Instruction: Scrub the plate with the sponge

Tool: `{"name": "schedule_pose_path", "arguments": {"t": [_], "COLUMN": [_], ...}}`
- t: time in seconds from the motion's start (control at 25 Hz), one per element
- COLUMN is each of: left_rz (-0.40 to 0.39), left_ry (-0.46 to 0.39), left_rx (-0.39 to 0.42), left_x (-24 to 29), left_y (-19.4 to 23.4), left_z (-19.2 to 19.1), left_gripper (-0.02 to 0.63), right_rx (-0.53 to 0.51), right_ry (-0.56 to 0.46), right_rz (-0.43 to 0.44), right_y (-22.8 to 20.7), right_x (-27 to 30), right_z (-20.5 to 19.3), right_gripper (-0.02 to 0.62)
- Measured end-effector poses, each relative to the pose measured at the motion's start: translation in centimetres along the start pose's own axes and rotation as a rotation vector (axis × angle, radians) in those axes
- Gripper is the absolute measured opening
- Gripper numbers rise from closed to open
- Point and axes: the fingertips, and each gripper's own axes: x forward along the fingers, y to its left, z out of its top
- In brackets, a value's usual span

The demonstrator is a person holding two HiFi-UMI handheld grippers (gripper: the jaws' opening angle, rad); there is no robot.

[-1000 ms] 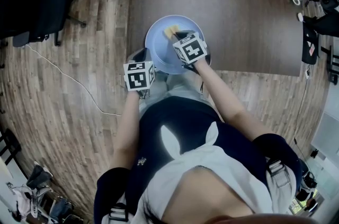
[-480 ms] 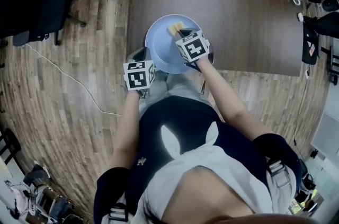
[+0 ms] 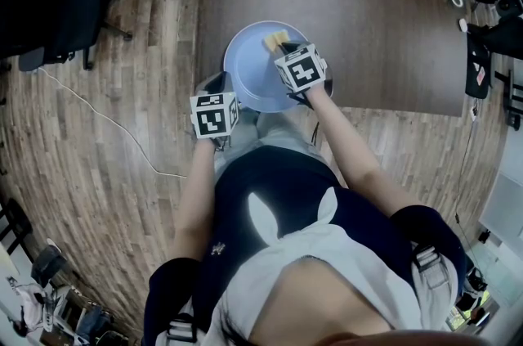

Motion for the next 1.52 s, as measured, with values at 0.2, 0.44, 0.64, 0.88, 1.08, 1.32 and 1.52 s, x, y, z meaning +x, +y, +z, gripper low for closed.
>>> {"name": "schedule_pose_path", "arguments": {"t": [0.2, 0.44, 0.64, 0.88, 1.08, 1.32, 1.52], "left_rz": [-0.003, 0.000, -0.003, -0.006, -0.011, -0.019, -0.019], "left_ry": [-0.001, -0.002, -0.002, -0.004, -0.003, -0.003, -0.002], "left_rx": [0.000, 0.003, 0.004, 0.009, 0.010, 0.009, 0.008], "left_x": [-0.1, 0.0, -0.1, -0.1, -0.2, -0.2, -0.3], "left_y": [0.2, -0.3, 0.1, 0.0, 0.0, 0.2, 0.2], "left_z": [0.0, -0.1, 0.0, -0.2, -0.1, 0.1, 0.1], "left_gripper": [0.008, 0.008, 0.008, 0.008, 0.008, 0.008, 0.008], "right_rx": [0.017, 0.020, 0.015, 0.023, 0.035, 0.044, 0.044], "right_ry": [0.012, 0.009, 0.019, 0.030, 0.036, 0.043, 0.057], "right_rz": [-0.015, -0.050, -0.065, -0.080, -0.089, -0.092, -0.095], "right_y": [-0.3, -1.6, -1.7, -2.1, -2.3, -2.5, -2.7], "right_x": [-0.1, -0.4, -0.4, -0.7, -0.9, -0.9, -1.2], "right_z": [-0.1, -0.8, -0.6, -1.5, -1.7, -1.7, -1.9], "right_gripper": [0.023, 0.023, 0.023, 0.023, 0.023, 0.023, 0.023]}}
